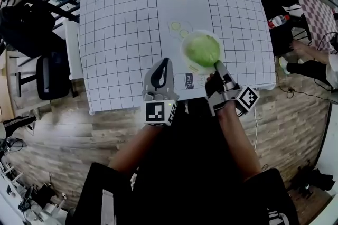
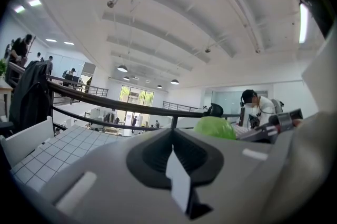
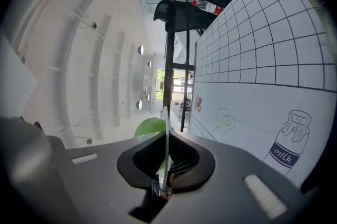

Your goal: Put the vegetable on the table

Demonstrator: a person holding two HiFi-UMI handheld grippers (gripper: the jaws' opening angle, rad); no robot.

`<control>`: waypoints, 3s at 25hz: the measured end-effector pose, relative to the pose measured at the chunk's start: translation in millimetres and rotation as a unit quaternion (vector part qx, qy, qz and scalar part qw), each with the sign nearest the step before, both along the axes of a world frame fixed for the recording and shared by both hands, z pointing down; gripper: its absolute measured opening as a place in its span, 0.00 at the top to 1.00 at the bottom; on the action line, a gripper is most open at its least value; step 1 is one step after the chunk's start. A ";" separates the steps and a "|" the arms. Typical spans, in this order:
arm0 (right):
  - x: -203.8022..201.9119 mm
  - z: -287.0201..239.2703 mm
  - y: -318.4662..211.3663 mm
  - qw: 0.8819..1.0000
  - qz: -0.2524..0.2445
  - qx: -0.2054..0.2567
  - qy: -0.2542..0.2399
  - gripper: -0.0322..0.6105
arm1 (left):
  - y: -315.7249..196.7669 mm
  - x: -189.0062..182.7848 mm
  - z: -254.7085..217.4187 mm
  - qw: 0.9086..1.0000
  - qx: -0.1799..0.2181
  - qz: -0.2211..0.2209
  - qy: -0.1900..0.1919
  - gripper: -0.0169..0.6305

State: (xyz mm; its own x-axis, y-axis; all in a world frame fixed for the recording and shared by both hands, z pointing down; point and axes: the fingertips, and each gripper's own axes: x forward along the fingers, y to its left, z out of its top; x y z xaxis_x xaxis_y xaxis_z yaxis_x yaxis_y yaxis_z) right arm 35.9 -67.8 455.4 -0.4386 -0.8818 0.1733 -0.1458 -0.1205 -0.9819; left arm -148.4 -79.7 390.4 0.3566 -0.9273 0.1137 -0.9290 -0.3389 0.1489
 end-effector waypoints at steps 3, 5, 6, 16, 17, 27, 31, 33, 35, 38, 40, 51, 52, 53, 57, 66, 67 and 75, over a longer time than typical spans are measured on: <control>3.7 6.9 -9.5 1.000 -0.003 0.005 0.002 0.94 | -6.9 3.8 2.7 1.000 -0.001 0.000 -0.004 0.96; 5.9 13.3 -15.5 1.000 -0.007 0.007 0.000 0.94 | -10.1 6.8 5.1 1.000 -0.002 0.000 -0.008 0.96; 6.9 16.8 -18.3 1.000 -0.010 0.006 -0.001 0.94 | -11.8 8.0 6.6 1.000 -0.002 -0.001 -0.010 0.96; 16.3 41.9 -52.4 0.999 -0.047 -0.003 -0.010 0.93 | -38.5 23.9 14.7 0.999 -0.009 -0.023 -0.035 0.96; 17.8 44.1 -56.1 0.999 -0.052 -0.002 -0.010 0.93 | -41.9 25.8 15.0 0.999 -0.010 -0.026 -0.036 0.96; 29.2 61.8 -90.8 0.997 -0.073 0.000 -0.016 0.93 | -65.6 48.1 16.1 0.998 -0.012 -0.038 -0.042 0.96; 32.8 72.7 -101.0 0.997 -0.082 -0.002 -0.017 0.93 | -74.4 53.7 19.3 0.998 -0.015 -0.047 -0.038 0.96; 35.2 78.0 -106.4 0.996 -0.088 0.000 -0.013 0.93 | -78.5 57.6 22.5 0.998 -0.023 -0.049 -0.036 0.96; 37.4 85.6 -110.3 0.996 -0.093 0.000 -0.008 0.93 | -81.2 59.2 25.9 0.998 -0.027 -0.050 -0.038 0.96; 40.0 95.4 -117.7 0.995 -0.096 -0.005 -0.006 0.93 | -85.3 61.2 28.3 0.997 -0.024 -0.054 -0.044 0.96; 43.8 103.2 -122.4 0.995 -0.101 -0.007 0.001 0.93 | -86.8 64.1 31.8 0.997 -0.029 -0.056 -0.043 0.96; 53.2 142.1 -143.0 0.993 -0.113 -0.001 0.023 0.93 | -98.1 77.2 46.9 0.996 -0.041 -0.062 -0.045 0.96; 53.1 146.3 -144.4 0.993 -0.113 -0.003 0.021 0.93 | -99.2 78.2 47.0 0.996 -0.040 -0.061 -0.046 0.96; 53.1 150.6 -145.9 0.993 -0.113 -0.004 0.021 0.93 | -100.2 79.1 47.3 0.996 -0.039 -0.059 -0.048 0.96; 49.1 165.7 -149.8 0.993 -0.116 -0.006 0.016 0.93 | -101.1 75.8 53.0 0.995 -0.049 -0.063 -0.054 0.96; 43.5 198.2 -151.8 0.993 -0.116 -0.013 0.024 0.93 | -92.9 58.4 72.5 0.992 -0.068 -0.074 -0.071 0.96; 42.9 201.4 -151.6 0.993 -0.115 -0.016 0.025 0.93 | -92.3 57.9 73.1 0.992 -0.067 -0.074 -0.073 0.96; 36.5 220.4 -153.6 0.992 -0.121 -0.028 0.032 0.93 | -91.8 55.3 78.1 0.992 -0.069 -0.073 -0.079 0.96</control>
